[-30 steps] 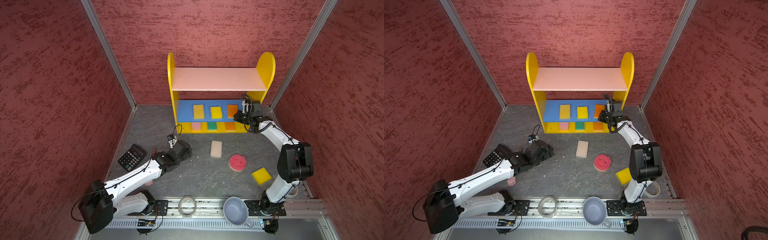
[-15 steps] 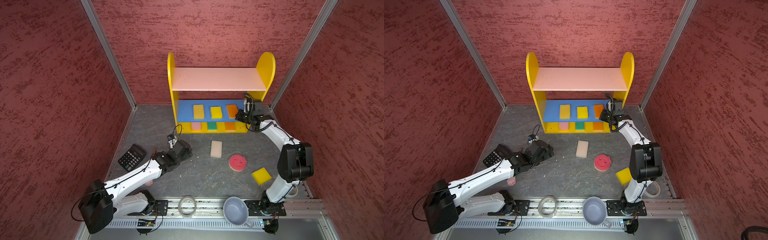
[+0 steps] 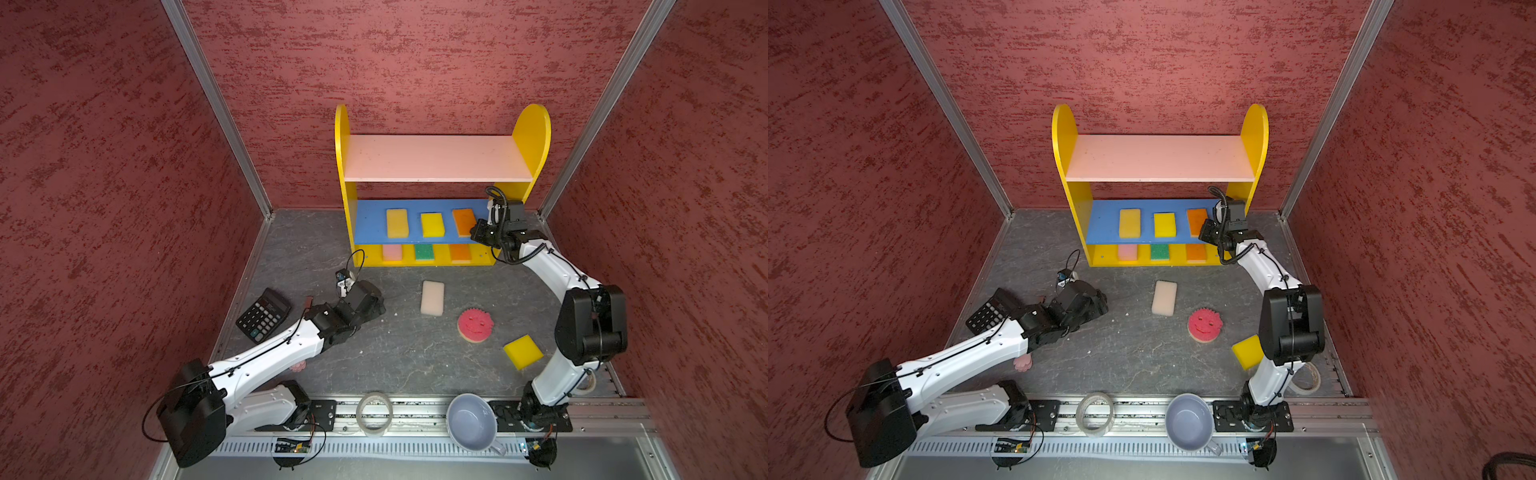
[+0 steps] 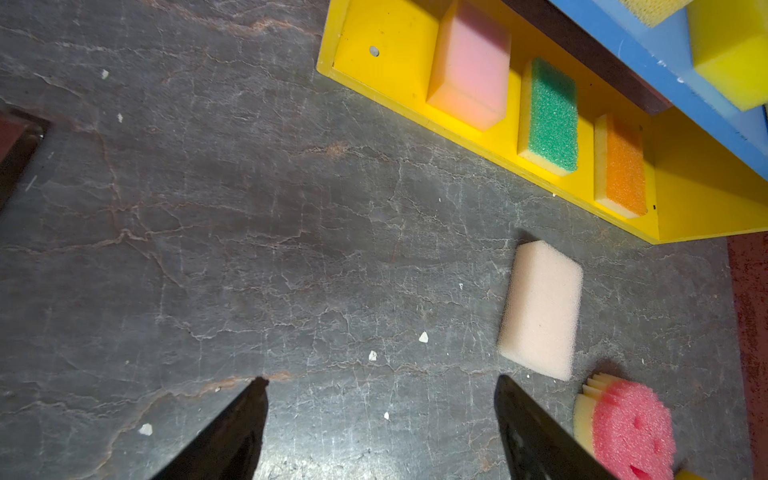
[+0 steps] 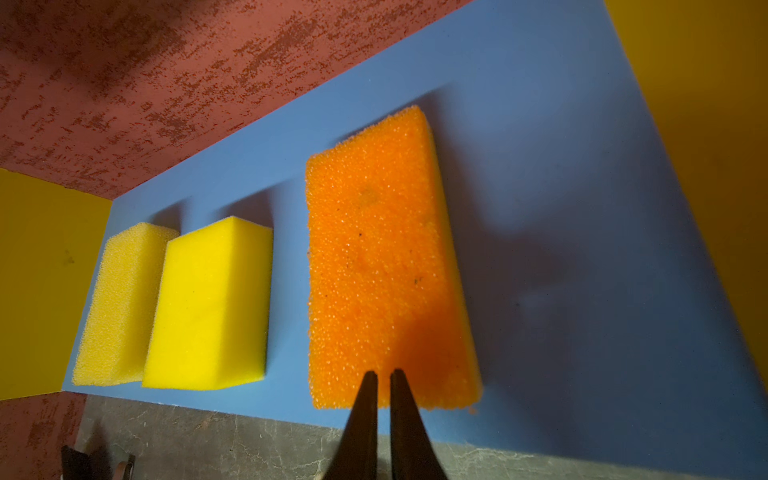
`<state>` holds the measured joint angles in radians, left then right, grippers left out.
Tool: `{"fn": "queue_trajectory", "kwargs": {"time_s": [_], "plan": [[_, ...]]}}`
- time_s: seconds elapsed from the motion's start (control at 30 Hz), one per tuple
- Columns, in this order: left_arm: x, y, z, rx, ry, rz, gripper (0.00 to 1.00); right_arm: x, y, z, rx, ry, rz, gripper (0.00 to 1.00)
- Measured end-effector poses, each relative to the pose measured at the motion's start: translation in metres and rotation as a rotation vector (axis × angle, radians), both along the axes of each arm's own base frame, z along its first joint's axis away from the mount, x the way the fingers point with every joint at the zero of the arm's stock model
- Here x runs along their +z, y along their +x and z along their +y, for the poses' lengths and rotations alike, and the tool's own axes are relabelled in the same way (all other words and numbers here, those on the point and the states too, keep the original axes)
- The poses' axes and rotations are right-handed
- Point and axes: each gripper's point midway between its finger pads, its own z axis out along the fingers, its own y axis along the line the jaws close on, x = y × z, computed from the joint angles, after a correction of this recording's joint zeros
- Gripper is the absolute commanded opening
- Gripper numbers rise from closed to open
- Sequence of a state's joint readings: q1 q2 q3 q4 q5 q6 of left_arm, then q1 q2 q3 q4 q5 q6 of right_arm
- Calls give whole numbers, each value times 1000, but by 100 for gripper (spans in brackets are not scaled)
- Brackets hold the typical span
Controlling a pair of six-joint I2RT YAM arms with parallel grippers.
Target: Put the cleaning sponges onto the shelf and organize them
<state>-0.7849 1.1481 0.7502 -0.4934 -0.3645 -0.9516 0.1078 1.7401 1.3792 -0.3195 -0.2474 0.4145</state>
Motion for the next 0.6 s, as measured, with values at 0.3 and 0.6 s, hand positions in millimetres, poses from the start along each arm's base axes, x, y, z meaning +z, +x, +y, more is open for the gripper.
{"fn": "queue_trajectory", "kwargs": {"time_s": [0.3,0.6], "plan": [[4,-2,0,-4,-4,-8,85,0,-1,4,7,7,2,11],[4,-2,1,-1,-3,-11,85,1,-2,7,11,27,8,12]]}}
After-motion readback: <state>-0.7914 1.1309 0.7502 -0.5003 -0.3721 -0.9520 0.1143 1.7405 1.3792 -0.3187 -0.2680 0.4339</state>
